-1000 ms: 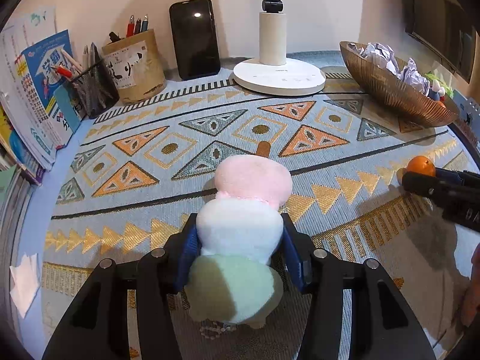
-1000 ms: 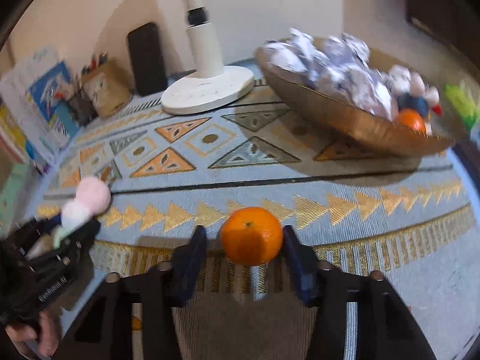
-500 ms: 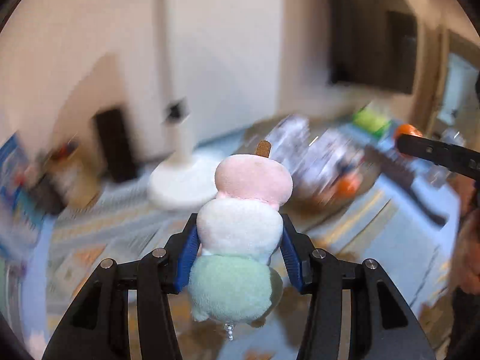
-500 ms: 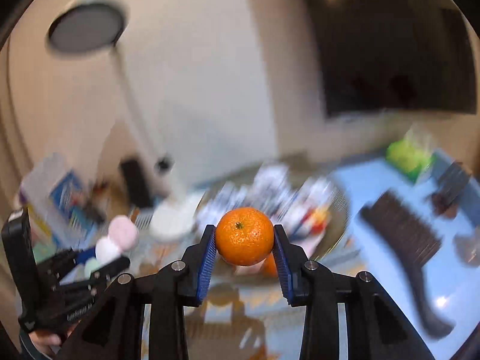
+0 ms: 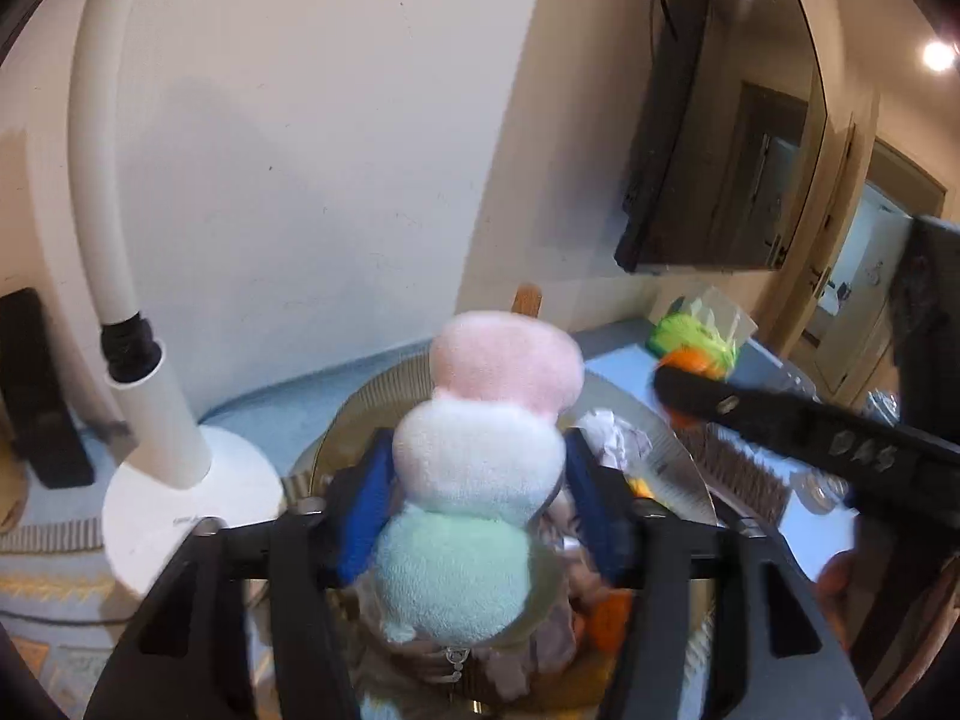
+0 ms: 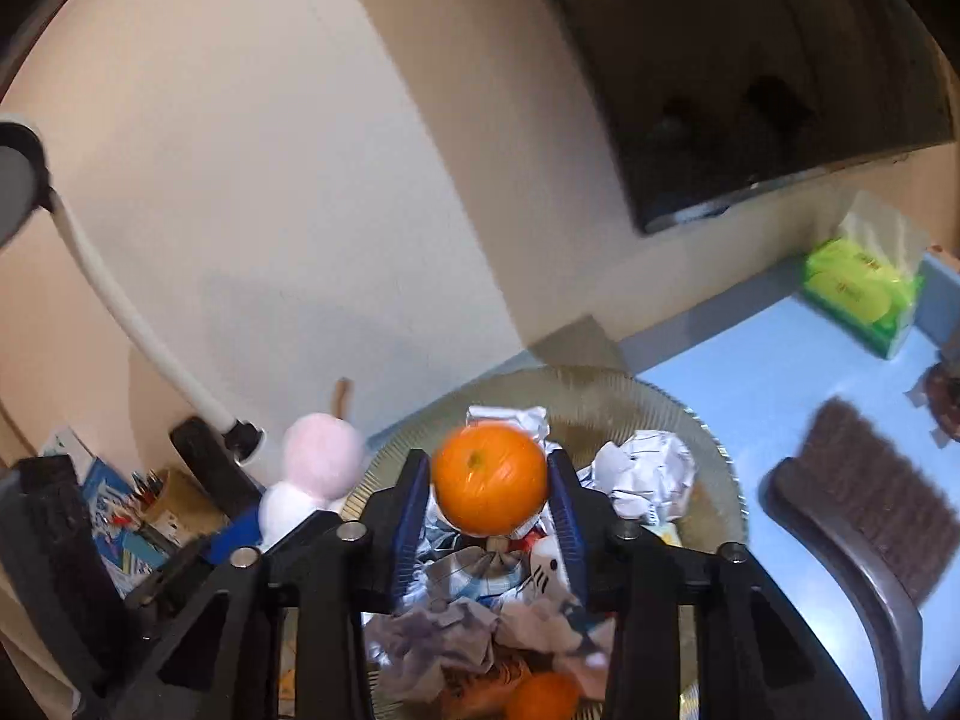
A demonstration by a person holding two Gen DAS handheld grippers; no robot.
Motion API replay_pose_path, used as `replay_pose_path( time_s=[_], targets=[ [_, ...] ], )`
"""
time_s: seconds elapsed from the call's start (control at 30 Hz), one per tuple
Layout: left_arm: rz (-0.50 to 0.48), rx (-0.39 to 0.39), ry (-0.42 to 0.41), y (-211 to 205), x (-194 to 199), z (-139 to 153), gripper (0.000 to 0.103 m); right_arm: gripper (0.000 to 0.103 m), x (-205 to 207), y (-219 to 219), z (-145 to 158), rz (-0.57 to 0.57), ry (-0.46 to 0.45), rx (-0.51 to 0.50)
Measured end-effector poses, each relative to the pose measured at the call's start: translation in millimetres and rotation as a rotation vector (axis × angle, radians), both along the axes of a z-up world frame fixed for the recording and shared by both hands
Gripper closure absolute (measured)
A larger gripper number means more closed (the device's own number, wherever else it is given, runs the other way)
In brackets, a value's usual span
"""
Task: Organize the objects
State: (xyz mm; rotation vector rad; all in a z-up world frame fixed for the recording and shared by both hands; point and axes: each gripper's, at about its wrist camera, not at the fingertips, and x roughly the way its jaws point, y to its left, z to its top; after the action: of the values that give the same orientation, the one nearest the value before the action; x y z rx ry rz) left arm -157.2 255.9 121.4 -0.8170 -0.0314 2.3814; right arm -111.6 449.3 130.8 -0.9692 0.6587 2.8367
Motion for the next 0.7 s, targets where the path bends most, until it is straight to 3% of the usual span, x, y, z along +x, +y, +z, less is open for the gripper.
replay_pose_path(
  time_s=[0.03,0.07,0.1,0.13,0.33,0.57,0.6,0.63,0.7],
  targets=[
    [0.008,0.005,0.012,-1,-1,1,0.016,0.059,-3,2,-3,-0.001,-0.012,0.000],
    [0.014,0.016,0.024,-5,0,1,0.015,0.053,-2,4,-5,-0.012,-0.014,0.001],
    [0.014,0.020,0.024,-8,2,2,0.015,0.041,1,4,-6,-0.015,-0.011,0.001],
    [0.007,0.020,0.020,-12,4,3,0.015,0.037,8,5,-6,-0.019,0.002,-0.001],
    [0.048,0.004,0.017,-59,41,18,0.015,0.037,57,-16,7,0.066,0.031,-0.025],
    [0.187,-0.074,0.081,-155,142,41,0.014,0.036,120,-91,13,0.197,0.012,0.050],
    [0.211,-0.083,0.077,-169,155,42,0.011,0.036,127,-104,10,0.214,0.010,0.064],
    [0.249,-0.097,0.069,-186,171,42,0.000,0.035,133,-120,2,0.227,-0.001,0.076],
    [0.337,-0.127,0.050,-214,188,36,0.001,0.020,138,-143,-20,0.242,-0.040,0.096]
  ],
)
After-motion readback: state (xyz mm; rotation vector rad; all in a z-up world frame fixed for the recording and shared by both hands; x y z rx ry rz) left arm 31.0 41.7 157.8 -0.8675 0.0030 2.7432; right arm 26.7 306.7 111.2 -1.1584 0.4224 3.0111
